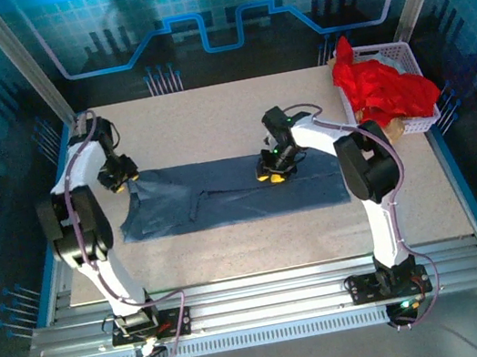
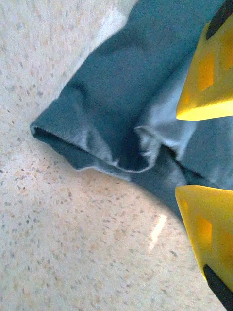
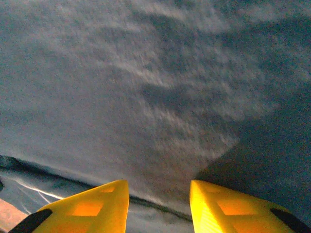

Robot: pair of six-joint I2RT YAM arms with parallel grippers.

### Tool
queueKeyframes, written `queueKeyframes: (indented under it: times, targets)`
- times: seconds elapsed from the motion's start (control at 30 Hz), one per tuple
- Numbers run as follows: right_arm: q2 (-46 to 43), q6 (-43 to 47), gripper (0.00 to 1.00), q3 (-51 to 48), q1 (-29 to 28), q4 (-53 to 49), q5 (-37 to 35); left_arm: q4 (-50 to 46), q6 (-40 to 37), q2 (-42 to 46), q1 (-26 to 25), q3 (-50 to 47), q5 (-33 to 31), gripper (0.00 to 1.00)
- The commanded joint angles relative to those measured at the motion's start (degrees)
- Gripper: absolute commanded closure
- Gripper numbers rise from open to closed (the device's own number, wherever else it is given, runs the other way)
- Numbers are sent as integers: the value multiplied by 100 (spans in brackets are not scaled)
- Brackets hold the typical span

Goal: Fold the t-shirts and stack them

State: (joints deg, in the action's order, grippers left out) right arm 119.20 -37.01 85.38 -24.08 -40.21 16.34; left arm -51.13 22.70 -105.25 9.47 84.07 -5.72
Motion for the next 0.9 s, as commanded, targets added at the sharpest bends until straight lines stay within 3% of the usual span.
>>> queueKeyframes:
  times: [0.0, 0.17, 0.33, 0.7, 0.87]
  targets:
    - [-637, 106, 61, -241, -41, 84, -317, -124, 816, 872, -109, -604, 329, 62]
    - [-766, 302, 61, -423, 73, 252, -248, 578, 1721, 814, -148, -1293, 1341, 72]
    - [-669, 455, 63, -371, 216, 174, -286, 886, 2135, -131, -128, -767, 1496, 83]
    - [-207, 555, 65, 35, 828, -830, -1246, 682, 2037, -1853, -113, 562, 1445, 87]
    - [-38, 500, 65, 152, 1060, -1204, -1547, 1077, 2004, -2626, -147, 1481, 2124, 85]
